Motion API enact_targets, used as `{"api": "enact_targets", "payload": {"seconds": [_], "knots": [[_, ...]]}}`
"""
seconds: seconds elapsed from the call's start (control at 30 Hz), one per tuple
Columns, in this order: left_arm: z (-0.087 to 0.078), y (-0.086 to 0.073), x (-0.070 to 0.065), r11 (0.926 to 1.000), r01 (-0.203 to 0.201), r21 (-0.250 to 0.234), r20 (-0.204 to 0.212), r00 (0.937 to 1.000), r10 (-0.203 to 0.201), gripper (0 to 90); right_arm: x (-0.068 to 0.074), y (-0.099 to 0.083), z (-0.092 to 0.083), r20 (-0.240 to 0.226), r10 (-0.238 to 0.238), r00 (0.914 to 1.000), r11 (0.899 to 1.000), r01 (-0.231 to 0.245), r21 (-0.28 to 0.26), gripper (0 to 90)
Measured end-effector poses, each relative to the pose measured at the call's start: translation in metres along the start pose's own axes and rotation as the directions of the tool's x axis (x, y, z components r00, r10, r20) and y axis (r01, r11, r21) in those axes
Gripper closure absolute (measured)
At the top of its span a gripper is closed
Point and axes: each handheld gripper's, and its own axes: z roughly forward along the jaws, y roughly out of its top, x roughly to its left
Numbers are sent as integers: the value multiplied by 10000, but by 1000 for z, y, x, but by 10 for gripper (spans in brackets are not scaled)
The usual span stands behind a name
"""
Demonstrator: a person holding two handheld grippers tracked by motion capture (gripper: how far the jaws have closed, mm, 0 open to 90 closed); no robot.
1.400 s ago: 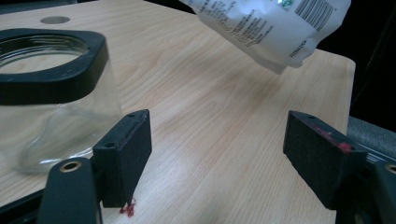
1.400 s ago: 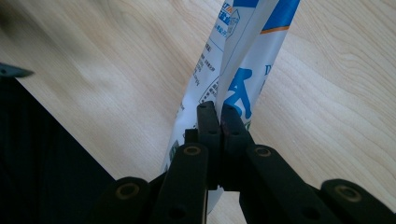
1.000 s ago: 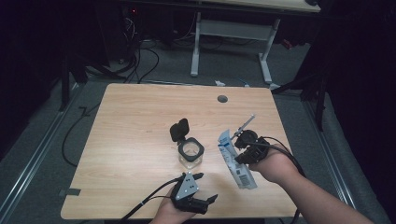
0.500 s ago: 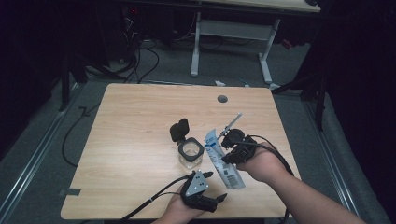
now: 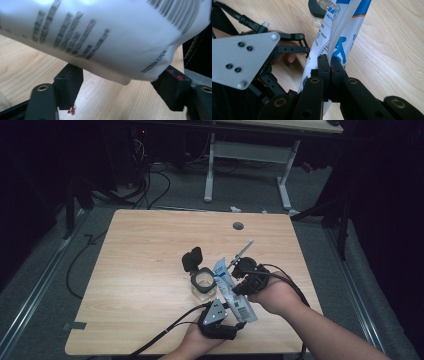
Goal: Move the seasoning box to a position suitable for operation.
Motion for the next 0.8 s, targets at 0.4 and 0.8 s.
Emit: {"api": "enact_targets", "payload": {"seconds": [0.4, 0.8], "knots": [[-10, 2, -1, 9991, -401, -150, -347, 9986, 396, 431, 4, 9, -2, -60, -142, 9999, 9997, 141, -188, 899], [-21, -1, -2, 9965, -835, -59, -806, 9933, 828, 473, 6, 21, 4, -86, -366, 9993, 9993, 366, 23, 899]]}}
